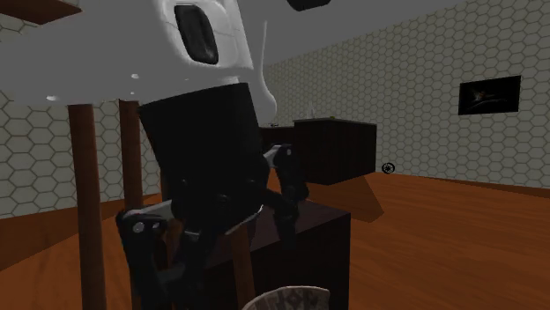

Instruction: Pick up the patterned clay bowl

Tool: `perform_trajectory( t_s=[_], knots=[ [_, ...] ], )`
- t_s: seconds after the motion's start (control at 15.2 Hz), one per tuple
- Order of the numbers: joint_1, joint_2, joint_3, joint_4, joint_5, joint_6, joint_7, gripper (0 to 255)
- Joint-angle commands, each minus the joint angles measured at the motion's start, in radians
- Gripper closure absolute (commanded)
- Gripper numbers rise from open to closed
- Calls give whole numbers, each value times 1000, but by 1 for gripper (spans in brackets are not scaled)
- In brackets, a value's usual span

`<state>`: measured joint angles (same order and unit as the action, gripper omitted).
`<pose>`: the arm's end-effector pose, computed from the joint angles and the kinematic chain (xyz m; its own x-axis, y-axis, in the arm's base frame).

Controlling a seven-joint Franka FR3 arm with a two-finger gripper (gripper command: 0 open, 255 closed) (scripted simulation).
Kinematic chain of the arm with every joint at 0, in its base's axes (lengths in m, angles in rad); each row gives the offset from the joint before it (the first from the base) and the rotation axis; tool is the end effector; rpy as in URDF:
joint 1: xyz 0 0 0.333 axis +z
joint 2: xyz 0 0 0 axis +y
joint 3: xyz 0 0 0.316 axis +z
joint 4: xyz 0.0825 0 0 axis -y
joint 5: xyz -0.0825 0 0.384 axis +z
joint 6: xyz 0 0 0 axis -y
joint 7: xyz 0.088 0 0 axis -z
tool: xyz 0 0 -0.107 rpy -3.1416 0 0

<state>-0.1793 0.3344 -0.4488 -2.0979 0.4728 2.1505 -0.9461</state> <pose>0.4608 -0.3096 0.2577 0.9999 0.0148 -0.0026 0.0133 -0.9517 -0.3066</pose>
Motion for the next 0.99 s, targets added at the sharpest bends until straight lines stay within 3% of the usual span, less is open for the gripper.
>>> perform_trajectory(
  t_s=[0.0, 0.73, 0.79, 0.92],
  knots=[
    [-36, 92, 13, 62, 48, -5, -41, 0],
    [-77, 216, 52, 104, 117, 49, -99, 0],
    [-76, 216, 52, 105, 117, 49, -98, 255],
    [-76, 217, 52, 106, 117, 48, -98, 255]
  ],
)
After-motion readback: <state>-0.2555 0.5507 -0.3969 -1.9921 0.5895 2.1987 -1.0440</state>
